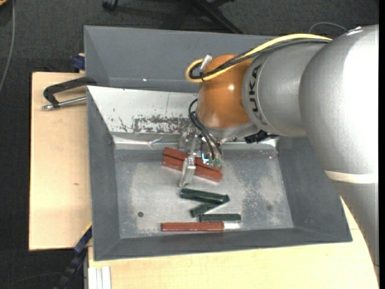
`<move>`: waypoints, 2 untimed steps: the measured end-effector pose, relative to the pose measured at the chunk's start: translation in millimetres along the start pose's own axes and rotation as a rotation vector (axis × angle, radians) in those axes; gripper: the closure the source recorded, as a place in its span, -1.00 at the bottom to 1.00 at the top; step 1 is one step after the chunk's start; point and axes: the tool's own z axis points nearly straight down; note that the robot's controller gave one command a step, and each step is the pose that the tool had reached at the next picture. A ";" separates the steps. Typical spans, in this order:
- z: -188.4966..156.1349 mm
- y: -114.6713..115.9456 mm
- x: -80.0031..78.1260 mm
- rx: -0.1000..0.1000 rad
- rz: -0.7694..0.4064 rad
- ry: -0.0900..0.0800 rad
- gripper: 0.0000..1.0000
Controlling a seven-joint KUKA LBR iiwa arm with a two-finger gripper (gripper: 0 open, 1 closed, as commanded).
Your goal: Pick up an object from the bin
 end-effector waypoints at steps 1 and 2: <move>-0.5 8.7 18.2 0.000 0.237 0.005 1.00; -0.5 8.6 18.2 0.000 0.237 0.005 1.00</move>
Offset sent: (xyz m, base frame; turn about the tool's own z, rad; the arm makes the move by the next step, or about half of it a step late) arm 0.0000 0.0000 0.0000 0.0000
